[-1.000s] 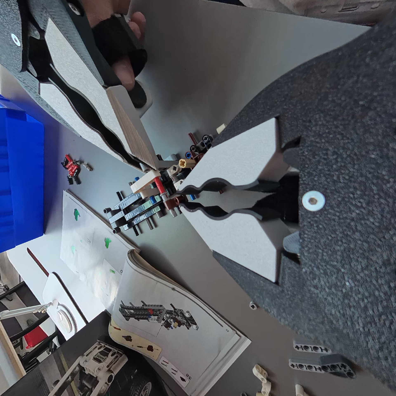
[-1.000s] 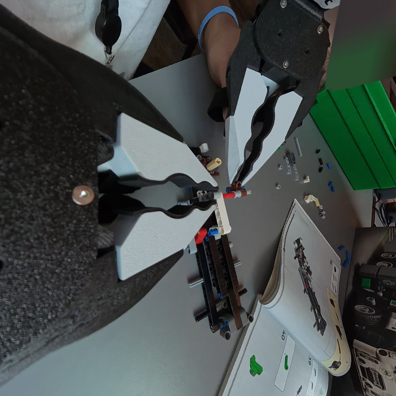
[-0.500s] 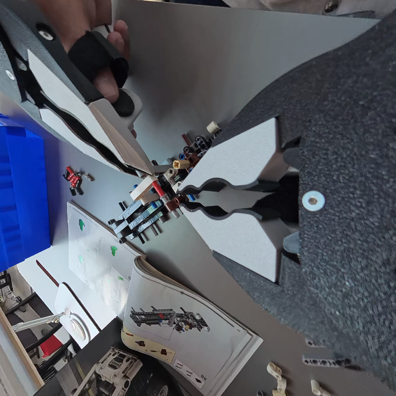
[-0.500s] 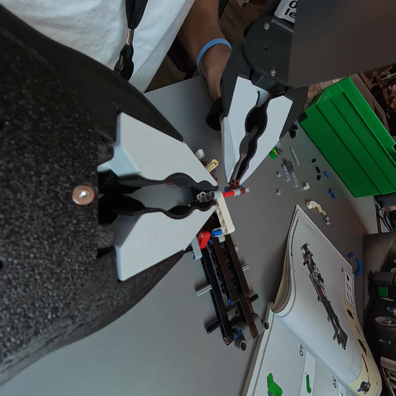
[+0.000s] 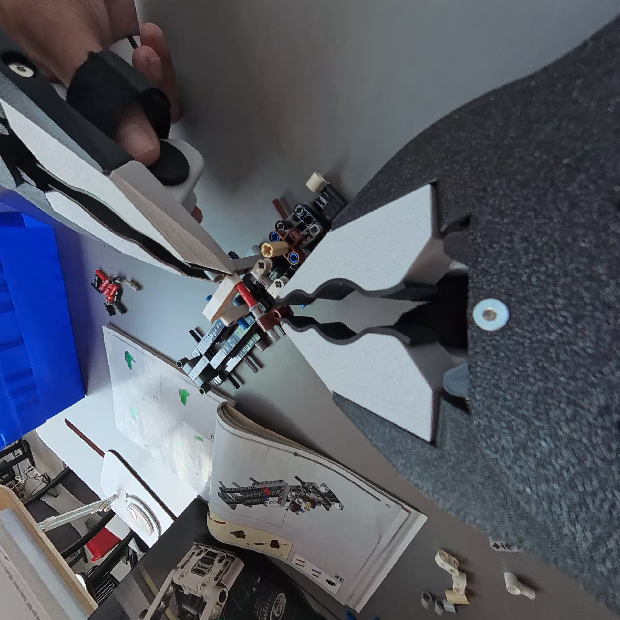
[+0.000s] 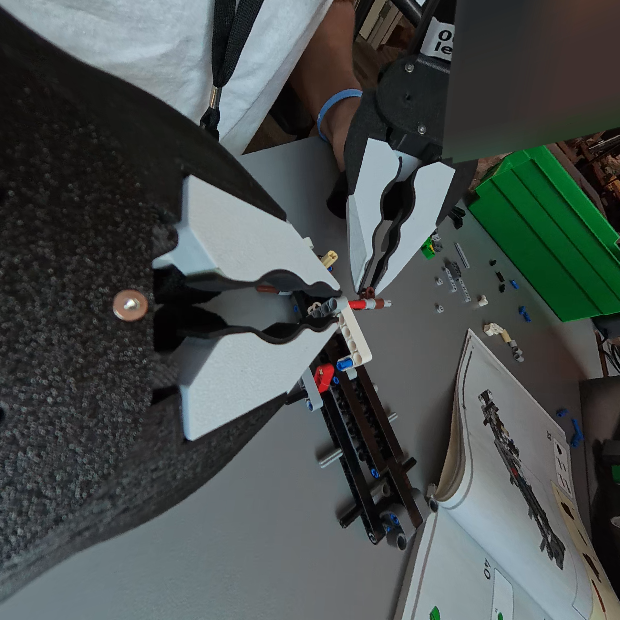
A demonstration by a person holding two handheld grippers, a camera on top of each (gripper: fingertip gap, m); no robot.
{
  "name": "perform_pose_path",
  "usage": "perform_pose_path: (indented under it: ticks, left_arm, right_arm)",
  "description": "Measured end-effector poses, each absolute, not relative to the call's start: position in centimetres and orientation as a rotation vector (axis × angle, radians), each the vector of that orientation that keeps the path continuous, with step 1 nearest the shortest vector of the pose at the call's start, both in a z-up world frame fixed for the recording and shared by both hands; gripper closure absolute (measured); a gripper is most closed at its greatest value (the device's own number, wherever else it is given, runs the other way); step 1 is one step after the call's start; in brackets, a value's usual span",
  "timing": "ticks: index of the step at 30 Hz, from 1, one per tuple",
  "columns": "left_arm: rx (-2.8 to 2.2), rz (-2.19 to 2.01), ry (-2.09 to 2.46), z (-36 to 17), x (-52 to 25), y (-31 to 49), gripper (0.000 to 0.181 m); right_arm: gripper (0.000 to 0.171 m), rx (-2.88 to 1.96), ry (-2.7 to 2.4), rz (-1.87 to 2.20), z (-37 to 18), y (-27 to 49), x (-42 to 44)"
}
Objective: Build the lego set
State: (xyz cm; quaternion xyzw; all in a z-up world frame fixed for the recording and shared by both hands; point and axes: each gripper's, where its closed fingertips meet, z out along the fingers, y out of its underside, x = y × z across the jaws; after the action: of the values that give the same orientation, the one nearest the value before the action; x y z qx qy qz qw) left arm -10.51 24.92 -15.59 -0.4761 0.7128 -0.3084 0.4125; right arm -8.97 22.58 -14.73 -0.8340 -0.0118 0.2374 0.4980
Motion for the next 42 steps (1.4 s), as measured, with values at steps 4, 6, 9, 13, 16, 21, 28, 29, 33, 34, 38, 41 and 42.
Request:
perform_pose_path:
  ticks: [4, 6, 9, 13, 16, 21, 28, 29, 33, 34, 38, 41, 42]
  left_arm:
    - [-1.235, -0.765, 1.778, -15.7, -10.4, 25.0, 0.176]
    - [-1.277, -0.756, 1.769, -15.9, -10.3, 25.0, 0.176]
    - [-1.278, -0.734, 1.764, -15.9, -10.3, 24.9, 0.176]
    - [-1.336, -0.757, 1.753, -15.9, -10.4, 24.8, 0.177]
    - [-1.339, -0.759, 1.752, -15.9, -10.4, 24.7, 0.177]
    - [-1.324, -0.766, 1.742, -15.8, -10.4, 24.6, 0.177]
    - [-1.221, -0.732, 1.755, -15.5, -10.3, 24.5, 0.177]
    - [-1.211, -0.731, 1.757, -15.5, -10.2, 24.5, 0.177]
    - [-1.200, -0.754, 1.772, -15.5, -10.2, 24.3, 0.177]
    - [-1.197, -0.764, 1.774, -15.4, -10.2, 24.3, 0.177]
    - [-1.196, -0.776, 1.791, -15.6, -9.9, 24.5, 0.177]
    - [-1.220, -0.799, 1.803, -15.7, -9.6, 25.2, 0.177]
    - [-1.228, -0.819, 1.812, -15.8, -9.6, 25.4, 0.176]
  right_arm:
    - [0.161, -2.023, -0.040, 0.538, -14.8, 22.6, -8.9]
    - [0.161, -2.025, -0.040, 0.525, -14.8, 22.6, -8.9]
    - [0.161, -2.028, -0.037, 0.502, -14.8, 22.6, -8.8]
    - [0.161, -2.043, -0.041, 0.451, -15.1, 22.7, -8.7]
    - [0.161, -2.044, -0.036, 0.440, -15.1, 22.7, -8.7]
    - [0.162, -2.045, -0.027, 0.419, -15.1, 22.7, -8.5]
    - [0.162, -2.046, -0.022, 0.389, -15.1, 22.7, -8.4]
    - [0.162, -2.046, -0.019, 0.391, -15.1, 22.7, -8.3]
    - [0.162, -2.042, 0.013, 0.432, -15.1, 22.6, -8.3]
    - [0.162, -2.040, 0.024, 0.445, -15.1, 22.6, -8.3]
    - [0.161, -2.035, 0.063, 0.446, -15.1, 22.7, -8.1]
    - [0.160, -2.021, 0.135, 0.463, -15.0, 23.3, -8.1]
    - [0.159, -2.021, 0.122, 0.467, -15.0, 23.3, -8.2]
